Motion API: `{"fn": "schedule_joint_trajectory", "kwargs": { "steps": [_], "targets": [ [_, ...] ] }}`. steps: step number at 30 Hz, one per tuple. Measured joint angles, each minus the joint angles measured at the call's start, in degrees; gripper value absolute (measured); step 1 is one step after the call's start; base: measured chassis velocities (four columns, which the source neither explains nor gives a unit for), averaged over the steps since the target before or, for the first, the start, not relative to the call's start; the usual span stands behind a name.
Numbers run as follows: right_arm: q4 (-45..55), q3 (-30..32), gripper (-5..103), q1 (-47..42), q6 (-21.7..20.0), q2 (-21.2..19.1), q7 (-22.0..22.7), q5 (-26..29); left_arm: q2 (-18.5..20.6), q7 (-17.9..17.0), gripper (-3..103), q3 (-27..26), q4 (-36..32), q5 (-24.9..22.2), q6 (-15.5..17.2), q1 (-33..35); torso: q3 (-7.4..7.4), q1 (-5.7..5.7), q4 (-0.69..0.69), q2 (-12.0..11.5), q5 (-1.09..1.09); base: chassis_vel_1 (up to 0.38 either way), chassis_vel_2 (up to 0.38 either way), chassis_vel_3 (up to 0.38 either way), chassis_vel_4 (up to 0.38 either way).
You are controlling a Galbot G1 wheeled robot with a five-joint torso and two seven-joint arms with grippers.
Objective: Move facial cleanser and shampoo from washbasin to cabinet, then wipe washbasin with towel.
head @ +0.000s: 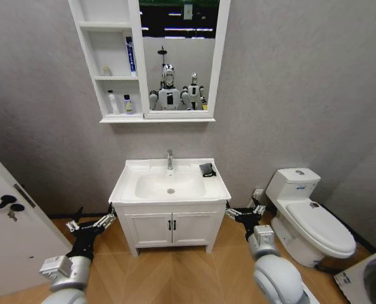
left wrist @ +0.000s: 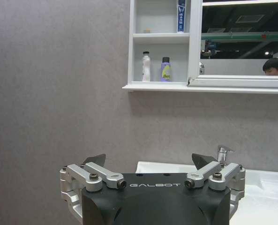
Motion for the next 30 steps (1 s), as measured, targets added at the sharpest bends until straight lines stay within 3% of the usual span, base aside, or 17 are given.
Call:
{"fn": "schedule_joint_trajectory", "kwargs": {
  "steps": [16, 19, 22, 24, 28, 30],
  "targets": [
    [0.4, -0.3, 100, -0.4, -0.5, -0.5, -0.1, 0.2, -0.2, 0.0, 100, -0.1, -0.3, -0.1, -0.2, 0.0, 0.00, -0.01, 0.00, 0.0, -0.05, 0.194, -0.201, -0.199, 0.199],
    [0.4, -0.3, 100, -0.3, -0.5, -0.5, -0.1, 0.2, -0.3, 0.0, 100, 0.0, -0.3, -0.1, -0.2, 0.1, 0.00, 0.00, 0.00, 0.0, 0.02, 0.187, -0.190, -0.188, 0.196],
    [0.5, -0.3, 100, -0.2, -0.5, -0.7, -0.1, 0.2, -0.4, -0.1, 100, -0.1, -0.4, -0.1, -0.2, 0.1, 0.00, 0.01, 0.01, 0.0, -0.07, 0.186, -0.216, -0.186, 0.189],
    [0.6, -0.3, 100, -0.1, -0.5, -0.9, -0.1, 0.3, -0.4, -0.1, 100, -0.2, -0.5, -0.1, -0.2, 0.1, 0.00, 0.01, 0.01, 0.0, 0.03, 0.203, -0.206, -0.201, 0.182],
    [0.8, -0.3, 100, -0.1, -0.5, -1.1, -0.1, 0.4, -0.5, -0.1, 100, -0.3, -0.6, -0.2, -0.3, 0.1, 0.01, 0.01, 0.01, 0.0, -0.06, 0.197, -0.206, -0.209, 0.207],
    [0.8, -0.3, 100, -0.2, -0.5, -1.1, -0.1, 0.4, -0.7, -0.1, 100, -0.2, -0.6, -0.3, -0.3, 0.1, 0.00, 0.00, 0.01, 0.0, 0.01, 0.212, -0.185, -0.199, 0.221]
  ]
}}
